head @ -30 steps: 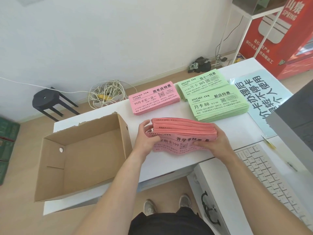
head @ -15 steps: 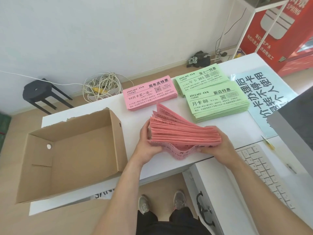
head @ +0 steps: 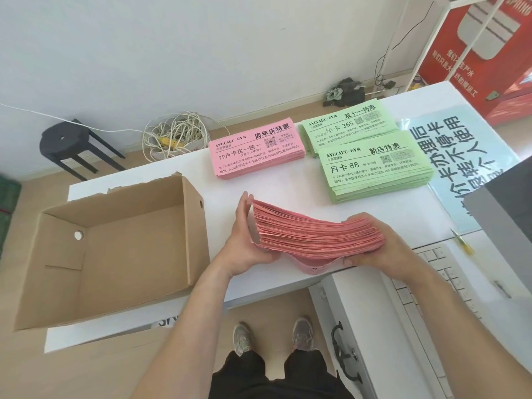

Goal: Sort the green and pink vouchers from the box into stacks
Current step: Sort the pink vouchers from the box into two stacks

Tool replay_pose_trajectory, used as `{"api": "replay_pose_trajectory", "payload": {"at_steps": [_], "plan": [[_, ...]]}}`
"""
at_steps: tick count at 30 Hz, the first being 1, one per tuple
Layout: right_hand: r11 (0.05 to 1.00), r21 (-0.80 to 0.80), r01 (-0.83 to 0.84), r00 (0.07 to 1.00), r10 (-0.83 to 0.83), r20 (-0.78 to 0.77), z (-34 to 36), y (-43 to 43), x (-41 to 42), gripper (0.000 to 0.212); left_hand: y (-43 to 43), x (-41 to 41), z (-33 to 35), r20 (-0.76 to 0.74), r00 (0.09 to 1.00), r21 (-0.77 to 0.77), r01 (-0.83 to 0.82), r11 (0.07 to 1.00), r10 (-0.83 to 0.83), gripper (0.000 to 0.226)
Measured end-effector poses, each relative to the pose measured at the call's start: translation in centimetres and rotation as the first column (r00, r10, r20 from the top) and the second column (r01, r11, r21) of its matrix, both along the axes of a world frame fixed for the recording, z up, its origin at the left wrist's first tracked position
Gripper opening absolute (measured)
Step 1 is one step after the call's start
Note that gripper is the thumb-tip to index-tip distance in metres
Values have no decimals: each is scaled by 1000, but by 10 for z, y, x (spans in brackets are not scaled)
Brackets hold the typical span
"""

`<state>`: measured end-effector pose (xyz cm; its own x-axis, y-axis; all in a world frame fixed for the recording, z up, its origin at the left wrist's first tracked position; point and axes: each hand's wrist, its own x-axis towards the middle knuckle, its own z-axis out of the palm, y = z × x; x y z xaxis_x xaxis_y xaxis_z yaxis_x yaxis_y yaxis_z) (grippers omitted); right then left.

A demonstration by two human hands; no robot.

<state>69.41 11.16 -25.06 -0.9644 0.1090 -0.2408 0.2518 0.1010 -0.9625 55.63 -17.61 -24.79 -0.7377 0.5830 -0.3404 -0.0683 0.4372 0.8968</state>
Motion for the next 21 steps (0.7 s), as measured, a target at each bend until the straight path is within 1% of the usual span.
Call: {"api": "replay_pose_trajectory", "payload": {"at_steps": [3, 4, 5, 7, 8, 11, 15, 18, 21], "plan": [[1000, 1, 11, 1000, -11, 5, -1, 0, 1, 67, -2, -2, -4, -31, 999, -29, 8, 1000, -9, 147], [1000, 2, 23, 1000, -23, 7, 0, -1, 1, 67, -2, -3, -4, -37, 999, -41, -6, 999, 4, 143], [999, -4, 40, 999, -40, 8, 1, -2, 1, 67, -2, -3, -4, -45, 999, -53, -28, 998, 26, 135], [997, -10, 81, 997, -81, 2, 4, -5, 1, 67, -1, -3, -5, -81, 994, -33, -77, 997, 74, 104], [995, -6, 101, 995, -101, -5, 5, -6, 1, 68, -1, -2, -6, -81, 993, -12, -86, 996, 84, 92], [990, 11, 137, 990, -137, -15, 9, -8, 3, 72, 2, 3, -7, -11, 995, 31, -103, 994, 104, 91], [989, 87, 121, 993, -120, -6, 12, -2, 14, 84, 5, 8, -9, -34, 990, 64, -132, 989, 134, 72], [984, 140, 108, 994, -107, -11, 13, 2, 18, 89, 7, 12, -9, -63, 991, 87, -115, 990, 120, 76], [976, 189, 105, 994, -100, -36, 12, -5, 16, 82, 13, 16, -10, -75, 992, 93, -92, 991, 99, 79]]}}
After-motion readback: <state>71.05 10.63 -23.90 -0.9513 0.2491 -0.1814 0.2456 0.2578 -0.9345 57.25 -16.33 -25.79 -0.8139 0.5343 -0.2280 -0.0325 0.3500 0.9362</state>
